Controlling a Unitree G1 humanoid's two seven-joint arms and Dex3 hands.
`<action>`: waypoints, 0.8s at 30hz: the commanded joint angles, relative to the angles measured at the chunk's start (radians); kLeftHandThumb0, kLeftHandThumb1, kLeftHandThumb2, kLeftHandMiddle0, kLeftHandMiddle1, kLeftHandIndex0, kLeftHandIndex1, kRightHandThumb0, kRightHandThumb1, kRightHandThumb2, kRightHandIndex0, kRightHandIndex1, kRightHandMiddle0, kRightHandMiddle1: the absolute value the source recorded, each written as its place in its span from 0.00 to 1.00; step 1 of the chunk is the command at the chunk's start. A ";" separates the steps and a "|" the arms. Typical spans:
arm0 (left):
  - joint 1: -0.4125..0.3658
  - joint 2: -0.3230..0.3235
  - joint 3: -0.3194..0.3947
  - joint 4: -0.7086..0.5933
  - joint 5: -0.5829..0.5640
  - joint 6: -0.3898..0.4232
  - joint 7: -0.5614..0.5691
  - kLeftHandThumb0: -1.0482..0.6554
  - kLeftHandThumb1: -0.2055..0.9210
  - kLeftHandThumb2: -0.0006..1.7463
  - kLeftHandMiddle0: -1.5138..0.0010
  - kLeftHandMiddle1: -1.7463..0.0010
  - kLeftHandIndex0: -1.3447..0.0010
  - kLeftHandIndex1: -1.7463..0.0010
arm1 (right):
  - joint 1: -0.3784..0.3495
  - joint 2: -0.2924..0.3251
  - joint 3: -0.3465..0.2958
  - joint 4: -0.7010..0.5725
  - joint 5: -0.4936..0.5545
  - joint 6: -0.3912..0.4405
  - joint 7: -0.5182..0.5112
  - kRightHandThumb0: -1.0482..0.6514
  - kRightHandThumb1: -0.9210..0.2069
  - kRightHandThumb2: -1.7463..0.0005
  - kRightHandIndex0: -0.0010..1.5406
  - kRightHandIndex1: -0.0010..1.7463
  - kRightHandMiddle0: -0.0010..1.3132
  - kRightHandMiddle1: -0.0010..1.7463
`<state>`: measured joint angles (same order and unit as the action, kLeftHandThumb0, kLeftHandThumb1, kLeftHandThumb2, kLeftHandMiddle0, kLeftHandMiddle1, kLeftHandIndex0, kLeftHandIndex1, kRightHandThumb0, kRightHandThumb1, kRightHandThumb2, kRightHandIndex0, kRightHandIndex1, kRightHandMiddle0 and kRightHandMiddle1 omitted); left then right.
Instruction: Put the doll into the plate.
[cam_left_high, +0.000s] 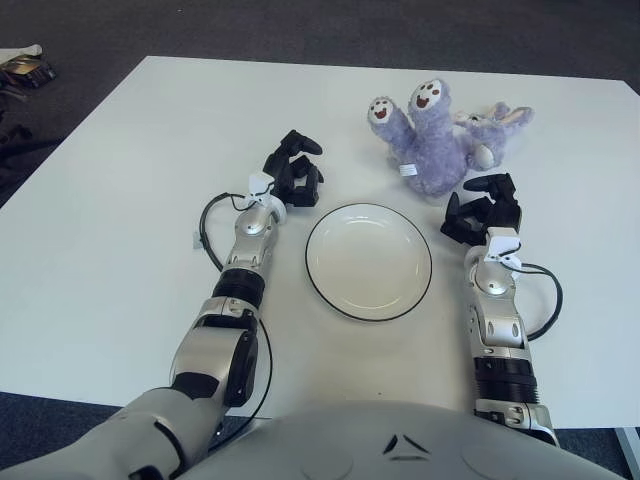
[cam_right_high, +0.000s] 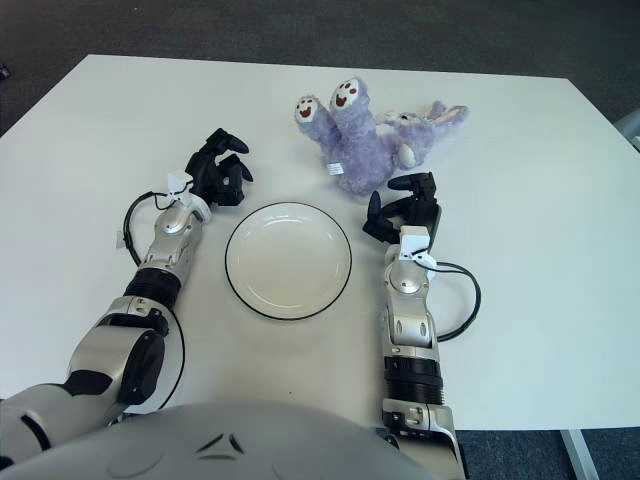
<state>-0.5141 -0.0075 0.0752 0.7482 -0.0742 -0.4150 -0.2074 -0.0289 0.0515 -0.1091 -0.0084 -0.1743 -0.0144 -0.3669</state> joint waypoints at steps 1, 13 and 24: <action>0.070 -0.007 0.002 0.042 -0.009 0.021 -0.005 0.61 0.44 0.77 0.56 0.00 0.70 0.04 | 0.085 0.014 0.000 0.047 -0.004 0.006 -0.007 0.61 0.52 0.27 0.43 0.95 0.27 0.98; 0.072 -0.014 0.004 0.042 -0.011 0.018 0.000 0.61 0.44 0.77 0.56 0.00 0.70 0.04 | 0.088 0.007 -0.001 0.040 -0.012 0.023 -0.008 0.61 0.52 0.27 0.43 0.96 0.28 0.98; 0.073 -0.013 0.005 0.040 -0.012 0.021 -0.004 0.61 0.44 0.77 0.56 0.00 0.69 0.04 | 0.091 0.009 0.000 0.023 -0.020 0.043 -0.014 0.61 0.52 0.27 0.43 0.95 0.28 0.98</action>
<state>-0.5097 -0.0176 0.0756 0.7474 -0.0744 -0.4147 -0.2074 -0.0252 0.0500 -0.1087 -0.0258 -0.1872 0.0171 -0.3774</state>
